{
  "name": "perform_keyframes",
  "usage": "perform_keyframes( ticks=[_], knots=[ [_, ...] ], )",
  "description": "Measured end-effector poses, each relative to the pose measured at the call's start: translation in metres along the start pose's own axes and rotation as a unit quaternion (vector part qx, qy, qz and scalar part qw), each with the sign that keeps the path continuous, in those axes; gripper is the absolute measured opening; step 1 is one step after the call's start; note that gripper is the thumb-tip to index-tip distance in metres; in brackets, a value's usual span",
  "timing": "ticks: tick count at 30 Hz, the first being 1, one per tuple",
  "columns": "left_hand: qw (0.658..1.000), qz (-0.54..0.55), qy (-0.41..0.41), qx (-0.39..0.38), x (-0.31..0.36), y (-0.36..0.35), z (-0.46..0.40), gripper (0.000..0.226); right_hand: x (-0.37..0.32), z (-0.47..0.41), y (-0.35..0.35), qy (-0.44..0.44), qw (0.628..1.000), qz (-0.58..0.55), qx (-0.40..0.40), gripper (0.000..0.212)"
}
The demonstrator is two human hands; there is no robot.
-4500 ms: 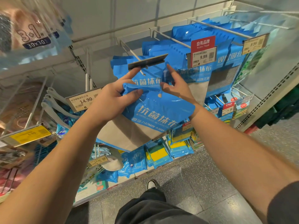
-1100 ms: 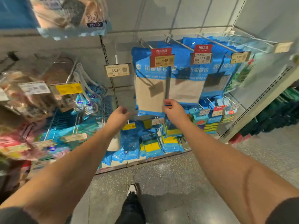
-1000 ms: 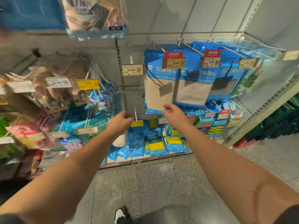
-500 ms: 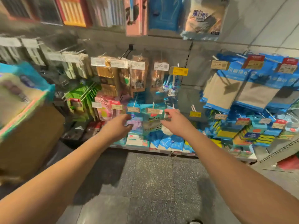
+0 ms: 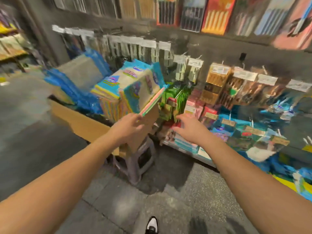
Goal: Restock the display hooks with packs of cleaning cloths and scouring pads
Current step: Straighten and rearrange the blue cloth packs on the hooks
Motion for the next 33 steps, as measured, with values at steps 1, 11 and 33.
perform_keyframes(
  ticks=[1,11,33],
  knots=[
    [1.000,-0.004,0.007,0.007,-0.017,0.012,0.002,0.038,-0.024,-0.009,-0.006,0.016,1.000,0.000,-0.007,0.056],
    [0.994,-0.063,0.041,0.082,-0.208,0.148,-0.047,0.037,-0.243,-0.152,-0.054,0.107,0.994,-0.017,-0.009,0.054],
    [0.991,0.016,0.135,0.003,-0.562,0.279,-0.287,0.102,-0.441,-0.489,-0.176,-0.176,0.941,-0.286,-0.036,0.053]
  ],
)
Point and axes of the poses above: each hand's wrist, its own z-axis away from the middle knuckle, its own y-axis out of the back of the hand, x = y × z, the point moved 10 cm from there along -z, towards the middle knuckle, and after that the axes turned 13 degrees about -y, right-handed, at the moved point
